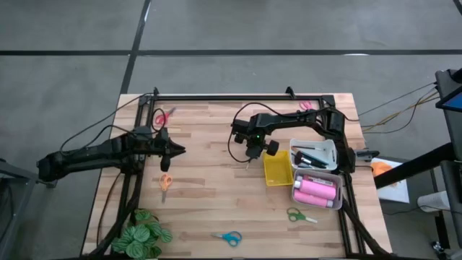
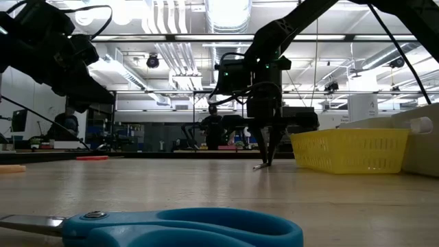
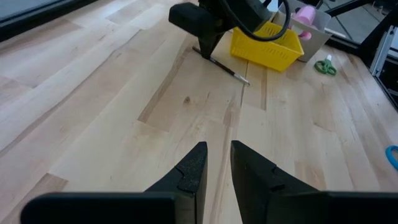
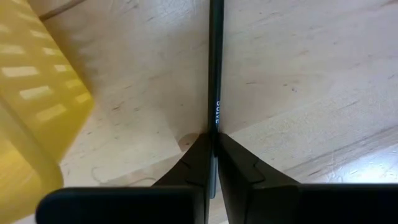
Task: Pick & Place Paint Supplies
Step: Put the black paint brush into the white bin
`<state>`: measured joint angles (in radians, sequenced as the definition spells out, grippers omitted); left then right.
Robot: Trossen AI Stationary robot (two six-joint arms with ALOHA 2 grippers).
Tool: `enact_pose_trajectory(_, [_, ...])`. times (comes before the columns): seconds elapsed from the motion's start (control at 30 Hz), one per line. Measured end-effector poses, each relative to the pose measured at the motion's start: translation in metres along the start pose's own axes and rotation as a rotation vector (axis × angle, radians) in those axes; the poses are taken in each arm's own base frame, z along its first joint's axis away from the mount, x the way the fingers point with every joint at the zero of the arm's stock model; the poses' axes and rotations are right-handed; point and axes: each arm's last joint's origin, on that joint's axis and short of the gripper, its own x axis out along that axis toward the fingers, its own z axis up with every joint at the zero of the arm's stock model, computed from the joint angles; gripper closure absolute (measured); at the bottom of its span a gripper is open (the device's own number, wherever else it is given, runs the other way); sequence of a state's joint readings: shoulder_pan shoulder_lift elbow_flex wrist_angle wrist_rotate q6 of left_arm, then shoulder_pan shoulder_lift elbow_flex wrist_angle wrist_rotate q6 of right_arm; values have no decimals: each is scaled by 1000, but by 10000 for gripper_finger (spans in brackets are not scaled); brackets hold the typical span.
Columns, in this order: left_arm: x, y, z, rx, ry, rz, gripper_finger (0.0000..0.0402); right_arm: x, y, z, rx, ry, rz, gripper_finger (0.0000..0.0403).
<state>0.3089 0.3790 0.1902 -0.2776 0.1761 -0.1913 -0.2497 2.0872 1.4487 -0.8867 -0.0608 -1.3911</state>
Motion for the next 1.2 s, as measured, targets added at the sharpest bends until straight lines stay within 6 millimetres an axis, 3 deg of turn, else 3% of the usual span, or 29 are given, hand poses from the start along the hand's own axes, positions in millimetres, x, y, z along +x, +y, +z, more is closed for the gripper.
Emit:
enact_pose_trajectory(0.23, [0,1,-3,-6,33,6,329,-5,1,0,4,3,-14,386])
enact_pose_trajectory(0.57, [0,1,-4,-8,42,8,329,-35,3,0,142,-14,-97,386])
enact_pose_trajectory(0.87, [0,1,-4,-8,43,8,329,-89,16,-2,487,-90,-228,386])
enact_pose_trajectory(1.2, [0,1,-4,-9,44,9,329,-148,54,-7,877,-142,-270,386])
